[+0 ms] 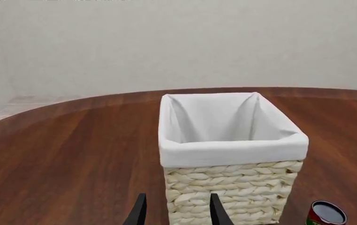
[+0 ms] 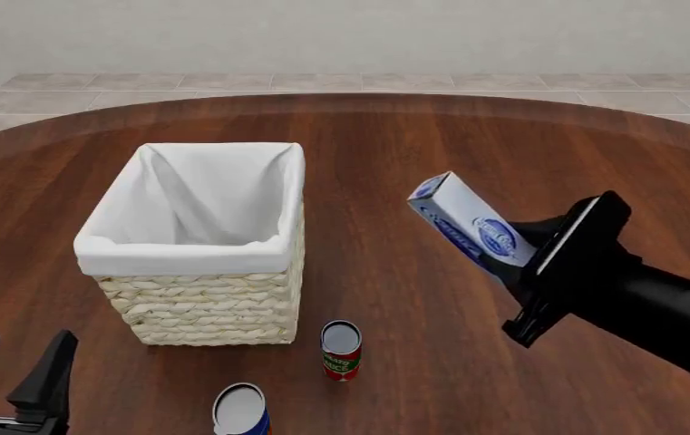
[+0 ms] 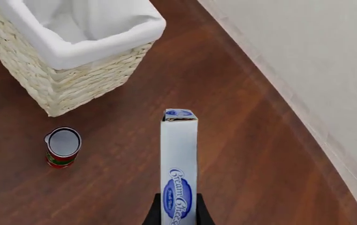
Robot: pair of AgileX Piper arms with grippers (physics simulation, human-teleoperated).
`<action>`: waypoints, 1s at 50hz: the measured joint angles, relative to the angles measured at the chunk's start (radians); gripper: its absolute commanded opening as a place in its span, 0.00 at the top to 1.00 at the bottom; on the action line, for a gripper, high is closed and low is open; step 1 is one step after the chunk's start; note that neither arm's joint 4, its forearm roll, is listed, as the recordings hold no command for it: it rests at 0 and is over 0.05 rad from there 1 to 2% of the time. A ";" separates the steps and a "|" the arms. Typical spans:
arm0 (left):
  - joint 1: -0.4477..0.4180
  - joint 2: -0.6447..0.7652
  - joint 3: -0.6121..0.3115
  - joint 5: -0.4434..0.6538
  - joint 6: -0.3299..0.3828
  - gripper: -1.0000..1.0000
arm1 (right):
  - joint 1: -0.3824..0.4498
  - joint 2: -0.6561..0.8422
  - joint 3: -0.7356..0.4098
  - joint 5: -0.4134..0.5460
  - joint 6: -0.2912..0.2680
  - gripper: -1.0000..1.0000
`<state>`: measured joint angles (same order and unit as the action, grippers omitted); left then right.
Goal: Pick up the cream cheese box, and put it in the basket.
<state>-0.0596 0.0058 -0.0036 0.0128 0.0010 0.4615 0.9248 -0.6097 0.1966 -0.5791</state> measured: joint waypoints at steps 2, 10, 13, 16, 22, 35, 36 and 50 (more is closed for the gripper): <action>0.000 0.000 0.000 0.000 0.000 0.00 | 0.006 0.004 -0.004 -0.002 0.001 1.00; -0.002 -0.001 0.000 -0.001 0.001 0.00 | 0.030 0.019 -0.020 -0.012 0.004 1.00; -0.003 -0.001 -0.001 -0.001 0.001 0.00 | 0.039 0.027 -0.027 -0.016 0.006 1.00; -0.003 -0.002 -0.001 -0.001 0.001 0.00 | 0.046 0.036 -0.033 -0.021 0.006 1.00; -0.004 -0.002 -0.001 -0.001 0.000 0.00 | 0.061 0.050 -0.043 -0.029 0.007 1.00; -0.005 -0.003 -0.001 -0.001 -0.003 0.00 | 0.096 0.073 -0.065 -0.043 0.012 1.00; -0.005 -0.003 -0.001 -0.001 -0.003 0.00 | 0.098 0.075 -0.067 -0.044 0.012 1.00; -0.007 -0.004 -0.002 -0.002 -0.005 0.00 | 0.128 0.105 -0.098 -0.057 0.013 1.00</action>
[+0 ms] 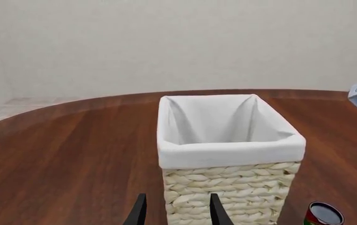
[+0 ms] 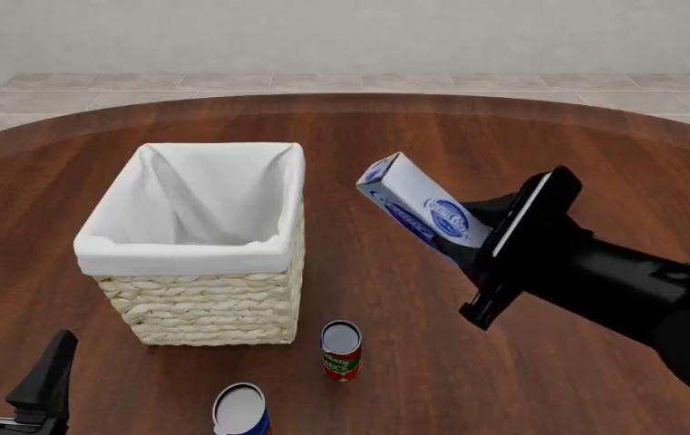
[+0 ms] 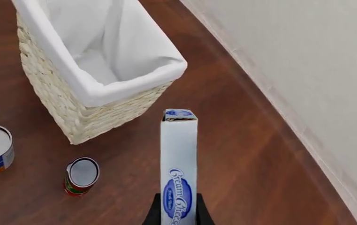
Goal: Pick up the cream cheese box, and put it in the basket.
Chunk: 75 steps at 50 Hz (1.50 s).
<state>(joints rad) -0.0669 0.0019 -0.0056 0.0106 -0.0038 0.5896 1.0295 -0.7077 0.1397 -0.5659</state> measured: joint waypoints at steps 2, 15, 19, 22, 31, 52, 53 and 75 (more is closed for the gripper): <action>0.000 0.000 0.000 0.000 0.000 0.00 | 0.003 0.003 -0.003 -0.001 0.000 1.00; 0.000 -0.001 -0.001 -0.001 0.000 0.00 | 0.026 0.029 -0.024 -0.021 0.007 1.00; -0.001 -0.001 -0.001 -0.002 0.004 0.00 | 0.034 0.040 -0.030 -0.029 0.010 1.00; 0.000 -0.001 -0.001 -0.002 0.005 0.00 | 0.041 0.047 -0.035 -0.035 0.013 1.00; 0.002 -0.001 -0.001 -0.003 0.007 0.00 | 0.059 0.063 -0.047 -0.046 0.019 1.00; 0.004 -0.001 -0.004 -0.010 0.007 0.00 | 0.104 0.099 -0.090 -0.061 0.029 1.00; 0.004 -0.001 -0.004 -0.010 0.007 0.00 | 0.106 0.101 -0.093 -0.062 0.029 1.00; 0.003 -0.002 -0.006 -0.011 0.007 0.00 | 0.155 0.168 -0.171 -0.070 0.024 1.00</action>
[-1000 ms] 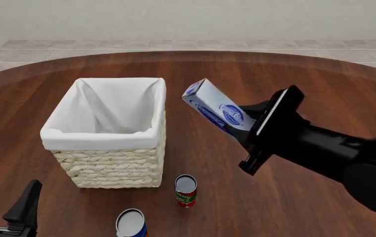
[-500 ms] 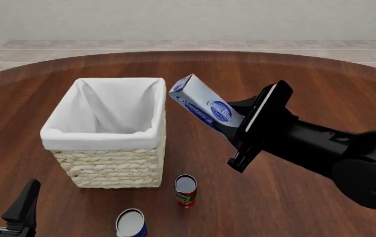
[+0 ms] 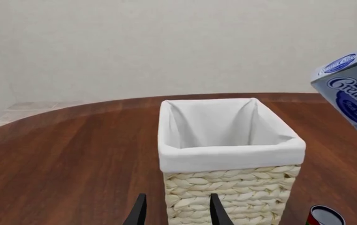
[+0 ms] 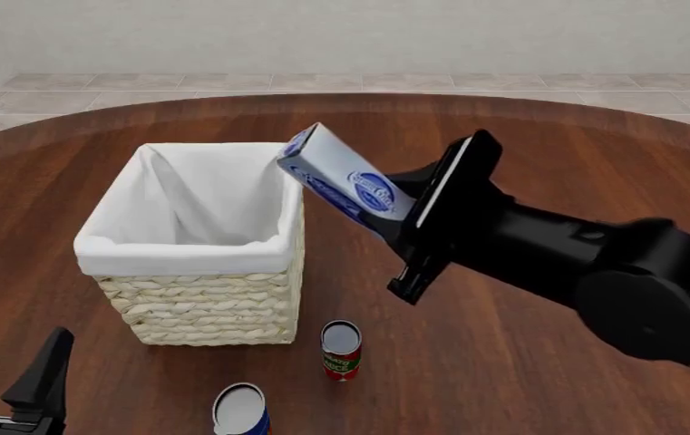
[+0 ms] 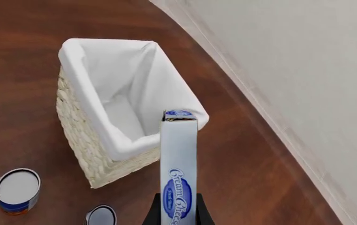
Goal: Pick up the cream cheese box, and put it in the basket.
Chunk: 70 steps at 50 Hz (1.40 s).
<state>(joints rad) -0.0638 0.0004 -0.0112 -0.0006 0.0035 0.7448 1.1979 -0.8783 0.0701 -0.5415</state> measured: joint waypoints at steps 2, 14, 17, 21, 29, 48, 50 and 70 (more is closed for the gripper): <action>0.000 0.000 0.000 0.000 0.000 0.00 | 0.005 0.006 -0.007 0.000 -0.001 1.00; -0.001 0.000 -0.001 -0.001 -0.001 0.00 | 0.026 0.037 -0.045 0.009 -0.014 1.00; -0.002 0.000 -0.001 -0.001 -0.001 0.00 | 0.032 0.045 -0.052 0.010 -0.018 1.00; -0.002 0.000 -0.001 -0.002 -0.001 0.00 | 0.039 0.056 -0.062 0.012 -0.022 1.00; -0.003 0.000 -0.001 -0.002 -0.002 0.00 | 0.052 0.072 -0.084 0.014 -0.027 1.00; -0.005 0.000 0.000 -0.001 -0.002 0.00 | 0.081 0.100 -0.129 0.017 -0.038 1.00; -0.005 0.000 0.000 -0.001 -0.002 0.00 | 0.083 0.104 -0.134 0.017 -0.040 1.00; -0.008 0.000 -0.001 -0.001 -0.004 0.00 | 0.107 0.155 -0.192 0.020 -0.052 1.00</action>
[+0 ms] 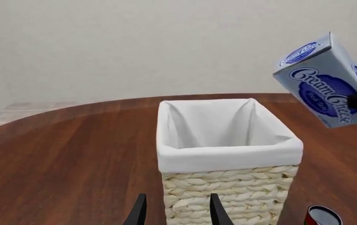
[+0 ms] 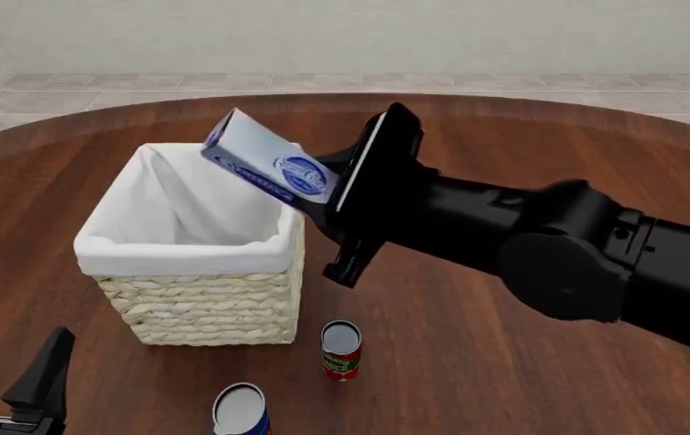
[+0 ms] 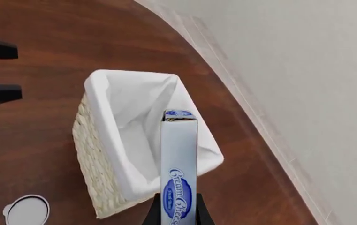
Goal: Pick up the cream cheese box, and put it in the basket.
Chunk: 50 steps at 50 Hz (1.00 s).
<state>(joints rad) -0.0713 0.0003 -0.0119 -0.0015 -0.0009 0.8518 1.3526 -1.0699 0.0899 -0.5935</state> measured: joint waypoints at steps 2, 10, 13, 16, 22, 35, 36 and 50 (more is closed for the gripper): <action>0.000 0.000 0.000 0.000 0.000 0.00 | 0.002 0.004 -0.005 0.001 -0.002 1.00; -0.002 0.000 0.000 0.000 0.001 0.00 | 0.010 0.020 -0.024 0.005 -0.007 1.00; -0.003 0.000 0.000 0.000 0.000 0.00 | 0.013 0.026 -0.031 0.006 -0.009 1.00; -0.004 0.000 0.000 0.000 0.000 0.00 | 0.017 0.033 -0.039 0.007 -0.011 1.00; -0.005 0.000 0.000 0.000 -0.001 0.00 | 0.023 0.050 -0.057 0.009 -0.014 1.00; -0.005 0.000 0.001 0.000 -0.005 0.00 | 0.032 0.085 -0.094 0.012 -0.018 1.00; -0.005 0.000 0.001 0.000 -0.005 0.00 | 0.033 0.088 -0.096 0.012 -0.018 1.00; -0.004 0.000 0.001 -0.001 -0.008 0.00 | 0.038 0.116 -0.125 0.014 -0.021 1.00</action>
<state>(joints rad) -0.0755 0.0003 -0.0114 -0.0024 -0.0089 0.8897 1.4687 -1.1950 0.1043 -0.6141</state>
